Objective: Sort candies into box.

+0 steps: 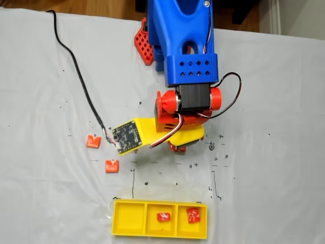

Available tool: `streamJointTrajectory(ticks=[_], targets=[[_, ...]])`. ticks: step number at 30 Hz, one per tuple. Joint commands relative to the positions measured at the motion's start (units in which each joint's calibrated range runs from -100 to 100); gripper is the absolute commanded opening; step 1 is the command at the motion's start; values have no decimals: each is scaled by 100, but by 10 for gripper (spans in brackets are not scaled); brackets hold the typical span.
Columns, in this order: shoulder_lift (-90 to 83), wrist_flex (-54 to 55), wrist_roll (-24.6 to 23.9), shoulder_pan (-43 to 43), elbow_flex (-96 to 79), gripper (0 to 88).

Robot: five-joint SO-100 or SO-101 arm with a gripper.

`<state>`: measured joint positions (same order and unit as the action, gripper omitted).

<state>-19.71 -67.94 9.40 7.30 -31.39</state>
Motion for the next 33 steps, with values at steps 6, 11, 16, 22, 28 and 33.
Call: streamJointTrajectory(ticks=[6, 11, 16, 22, 28, 33], targets=[[131, 158, -176, 140, 31, 203], [326, 232, -225, 212, 40, 214], [538, 371, -313, 285, -33, 239], [758, 494, -396, 357, 76, 256], [1013, 568, -449, 430, 113, 266], [1021, 641, -498, 529, 94, 265]])
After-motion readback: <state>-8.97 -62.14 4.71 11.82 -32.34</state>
